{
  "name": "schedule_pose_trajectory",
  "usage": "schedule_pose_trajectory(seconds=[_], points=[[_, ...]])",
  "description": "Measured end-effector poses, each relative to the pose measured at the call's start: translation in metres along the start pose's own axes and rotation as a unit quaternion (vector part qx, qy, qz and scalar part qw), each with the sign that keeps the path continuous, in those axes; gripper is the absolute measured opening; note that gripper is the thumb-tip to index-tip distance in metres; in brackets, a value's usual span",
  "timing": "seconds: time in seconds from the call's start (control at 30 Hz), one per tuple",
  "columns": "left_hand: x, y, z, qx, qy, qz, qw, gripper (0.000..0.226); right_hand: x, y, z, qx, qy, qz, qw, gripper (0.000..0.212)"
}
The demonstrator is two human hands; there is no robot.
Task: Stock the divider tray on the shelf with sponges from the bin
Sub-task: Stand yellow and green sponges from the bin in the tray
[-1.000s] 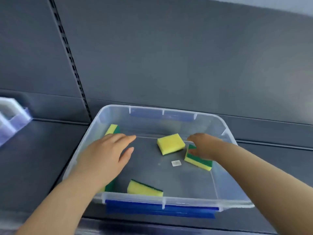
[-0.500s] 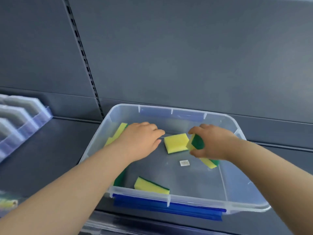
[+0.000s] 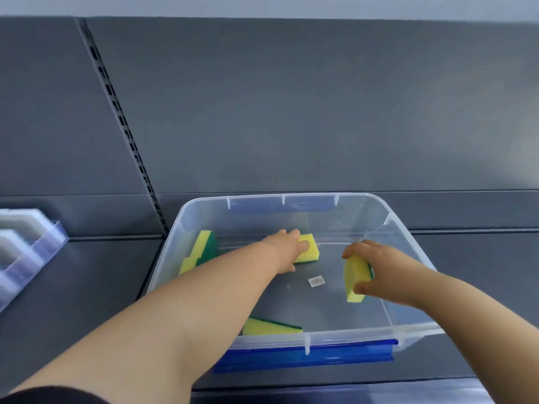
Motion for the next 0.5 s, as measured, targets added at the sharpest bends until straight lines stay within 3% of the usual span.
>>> schedule_pose_trajectory(seconds=[0.17, 0.2, 0.27, 0.4, 0.5], points=[[0.007, 0.007, 0.000, -0.027, 0.013, -0.130, 0.991, 0.011, 0.007, -0.004, -0.003, 0.020, 0.011, 0.015, 1.000, 0.052], [0.008, 0.008, -0.001, -0.037, 0.021, -0.152, 0.988, 0.013, 0.009, -0.003, -0.004, 0.023, 0.016, 0.016, 0.999, 0.052], [0.009, 0.010, -0.004, -0.042, 0.043, -0.146, 0.987, 0.030, 0.013, 0.000, -0.004, 0.025, 0.024, 0.018, 0.999, 0.050], [0.009, 0.016, -0.018, -0.051, 0.092, -0.118, 0.987, 0.088, 0.018, 0.005, 0.000, 0.029, 0.022, 0.031, 0.999, 0.036], [0.005, 0.019, -0.025, -0.044, 0.072, -0.061, 0.995, 0.081, 0.016, 0.007, 0.002, 0.021, 0.007, 0.033, 0.999, 0.037]])
Point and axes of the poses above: each hand's wrist, its own z-axis towards the middle knuckle, its own x-axis out of the palm, y = z × x, the point moved 6 cm from there along z, towards the middle knuckle, and after that the axes turned 7 degrees about z, right-handed, at the moved point
